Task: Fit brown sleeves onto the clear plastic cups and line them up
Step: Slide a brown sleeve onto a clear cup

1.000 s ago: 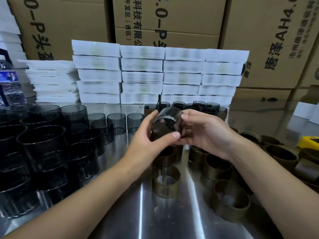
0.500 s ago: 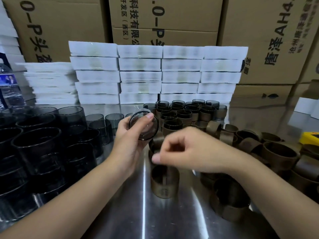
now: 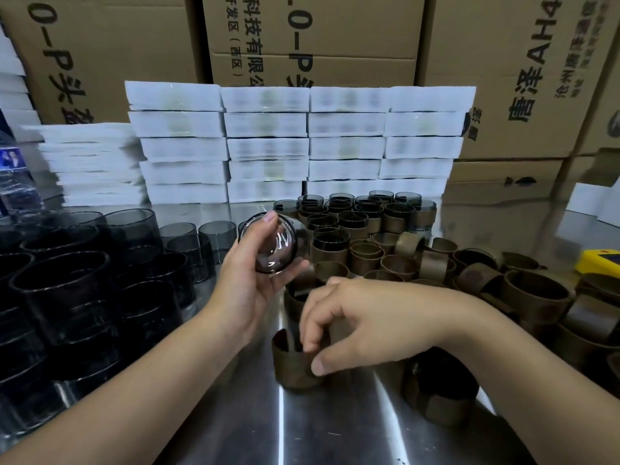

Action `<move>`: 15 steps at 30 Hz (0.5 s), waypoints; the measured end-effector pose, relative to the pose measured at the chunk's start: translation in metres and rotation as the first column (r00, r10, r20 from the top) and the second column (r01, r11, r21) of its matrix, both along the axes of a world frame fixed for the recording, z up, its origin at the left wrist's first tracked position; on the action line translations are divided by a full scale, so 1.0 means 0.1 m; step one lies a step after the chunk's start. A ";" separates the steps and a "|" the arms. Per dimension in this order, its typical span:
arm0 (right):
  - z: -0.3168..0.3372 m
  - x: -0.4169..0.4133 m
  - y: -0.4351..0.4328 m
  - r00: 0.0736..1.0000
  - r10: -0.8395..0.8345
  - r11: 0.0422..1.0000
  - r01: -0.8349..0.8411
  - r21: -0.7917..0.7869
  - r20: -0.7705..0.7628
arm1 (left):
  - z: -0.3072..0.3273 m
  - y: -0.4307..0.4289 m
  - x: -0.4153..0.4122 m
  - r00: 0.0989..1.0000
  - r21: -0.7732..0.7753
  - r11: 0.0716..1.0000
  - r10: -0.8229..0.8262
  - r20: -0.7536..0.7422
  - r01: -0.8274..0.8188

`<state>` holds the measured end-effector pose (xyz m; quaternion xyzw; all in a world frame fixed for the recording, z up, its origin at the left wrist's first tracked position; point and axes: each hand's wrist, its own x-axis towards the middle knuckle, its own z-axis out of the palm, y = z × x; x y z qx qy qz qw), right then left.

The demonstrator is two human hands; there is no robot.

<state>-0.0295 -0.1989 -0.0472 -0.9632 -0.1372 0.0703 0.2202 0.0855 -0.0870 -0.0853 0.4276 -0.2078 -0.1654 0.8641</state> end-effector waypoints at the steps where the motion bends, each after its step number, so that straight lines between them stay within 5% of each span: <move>1: 0.02 0.00 -0.02 1.000 -0.010 0.999 0.010 0.044 0.016 | 0.00 0.00 0.00 1.000 0.000 1.000 0.006 -0.013 -0.006; 6: 0.14 -0.02 -0.10 0.991 -0.122 0.892 0.083 0.444 0.058 | 0.02 0.00 0.00 0.998 0.006 0.999 0.044 -0.048 -0.044; 15: 0.12 0.09 -0.08 0.925 -0.379 0.395 0.204 0.896 -0.043 | 0.02 -0.01 -0.03 1.000 0.107 0.994 0.023 -0.002 -0.023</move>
